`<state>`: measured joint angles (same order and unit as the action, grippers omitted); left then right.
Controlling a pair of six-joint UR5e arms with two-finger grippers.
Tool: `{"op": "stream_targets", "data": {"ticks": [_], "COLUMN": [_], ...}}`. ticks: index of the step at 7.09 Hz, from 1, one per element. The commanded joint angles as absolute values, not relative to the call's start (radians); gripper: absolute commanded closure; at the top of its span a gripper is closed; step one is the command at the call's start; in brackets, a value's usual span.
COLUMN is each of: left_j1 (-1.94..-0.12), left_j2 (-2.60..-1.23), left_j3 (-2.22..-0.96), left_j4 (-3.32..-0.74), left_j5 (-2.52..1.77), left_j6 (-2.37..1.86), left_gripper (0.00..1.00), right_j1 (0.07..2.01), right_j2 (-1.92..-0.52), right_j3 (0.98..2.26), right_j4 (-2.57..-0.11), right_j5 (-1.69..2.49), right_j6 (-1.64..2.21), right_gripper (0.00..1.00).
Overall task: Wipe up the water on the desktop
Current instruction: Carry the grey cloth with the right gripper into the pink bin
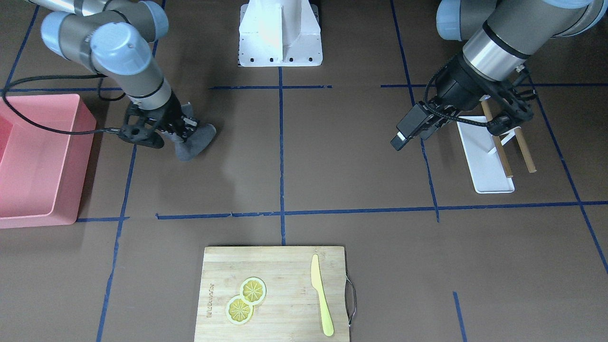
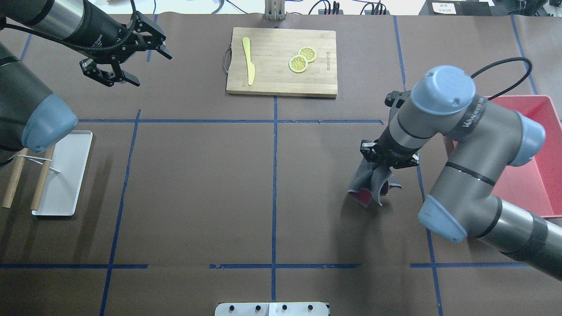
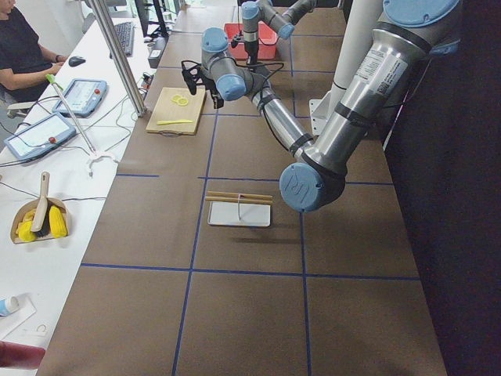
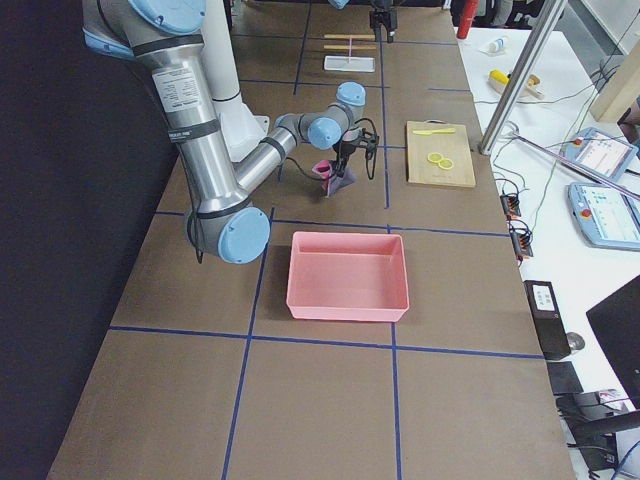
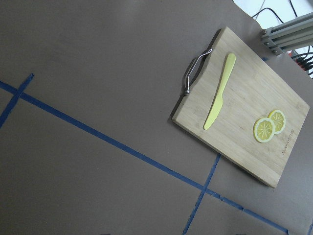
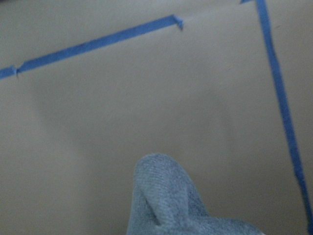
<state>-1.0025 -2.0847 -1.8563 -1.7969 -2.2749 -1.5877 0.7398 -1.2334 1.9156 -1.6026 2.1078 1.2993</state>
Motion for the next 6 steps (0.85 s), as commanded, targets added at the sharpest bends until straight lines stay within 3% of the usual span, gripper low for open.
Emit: {"op": "stream_targets", "data": {"ticks": [1,3,6], "left_j1": [-1.009,-1.02,-1.025], "left_j2": [-2.085,-2.085,-2.083], "left_j3": [-1.856,-1.861,-1.868], "left_j4": [-1.796,-1.796,-1.796], "left_j5": [-2.275,-2.278,-2.278], "left_j6": [-1.588,-1.589,-1.589], "left_gripper": [0.0,0.0,0.0], "right_j1": [0.929,1.159,1.269], "right_j2": [-1.326,-1.452,-1.601], "right_j3": [2.099,2.138,2.042], "right_j4": [-1.771,-1.839,-1.832], "right_j5": [2.16,2.267,2.264], "right_j6": [1.135,0.818,0.491], "right_gripper": [1.0,1.0,0.97]}}
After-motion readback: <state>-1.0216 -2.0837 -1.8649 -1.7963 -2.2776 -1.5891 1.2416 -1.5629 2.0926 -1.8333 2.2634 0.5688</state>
